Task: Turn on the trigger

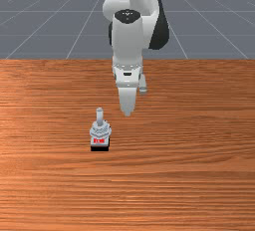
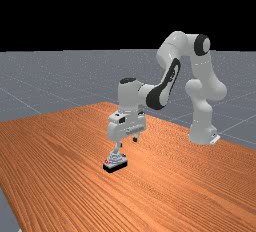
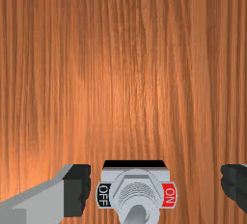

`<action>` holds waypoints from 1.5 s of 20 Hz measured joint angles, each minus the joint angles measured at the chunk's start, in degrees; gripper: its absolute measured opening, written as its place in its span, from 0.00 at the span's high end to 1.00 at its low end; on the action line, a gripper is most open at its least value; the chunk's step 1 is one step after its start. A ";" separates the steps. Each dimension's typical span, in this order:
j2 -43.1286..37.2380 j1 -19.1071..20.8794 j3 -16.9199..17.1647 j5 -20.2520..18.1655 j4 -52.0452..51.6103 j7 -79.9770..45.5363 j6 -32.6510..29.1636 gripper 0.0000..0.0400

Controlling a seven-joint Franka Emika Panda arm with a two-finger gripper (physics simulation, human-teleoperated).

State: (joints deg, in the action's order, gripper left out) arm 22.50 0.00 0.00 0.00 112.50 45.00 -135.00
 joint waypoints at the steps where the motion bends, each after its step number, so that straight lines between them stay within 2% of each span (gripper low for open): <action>1: 0.00 0.00 0.00 0.00 0.00 0.00 0.00 0.38; 2: 0.00 0.00 0.00 0.00 0.00 0.00 0.00 0.61; 3: -0.19 -0.16 0.21 -0.04 0.30 -1.07 0.00 0.37; 4: -0.32 -0.24 0.36 -0.07 0.49 -1.72 0.00 0.22; 6: -0.44 -0.30 0.50 -0.10 0.67 -2.35 0.00 0.08; 7: -6.78 -1.65 3.17 1.74 10.89 -14.81 -3.51 0.44; 8: -11.25 -2.22 5.67 3.28 17.76 -27.68 -4.85 0.65; 9: -13.63 -2.60 7.55 4.14 21.42 -40.82 -4.85 0.79; 11: -14.84 -3.78 9.94 3.85 23.60 -66.99 -2.86 0.92; 13: -14.50 -4.50 10.85 2.66 23.71 -80.18 -1.10 0.97; 15: -14.05 -4.76 11.12 1.96 23.54 -84.81 -0.37 0.99; 25: -2.90 -4.03 11.27 0.04 13.79 -87.47 0.13 1.00; 30: 6.81 -3.09 11.37 -0.64 -0.12 -88.16 2.06 0.99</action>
State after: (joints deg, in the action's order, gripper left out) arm 29.31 -3.09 11.37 -0.64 112.38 -43.16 -132.94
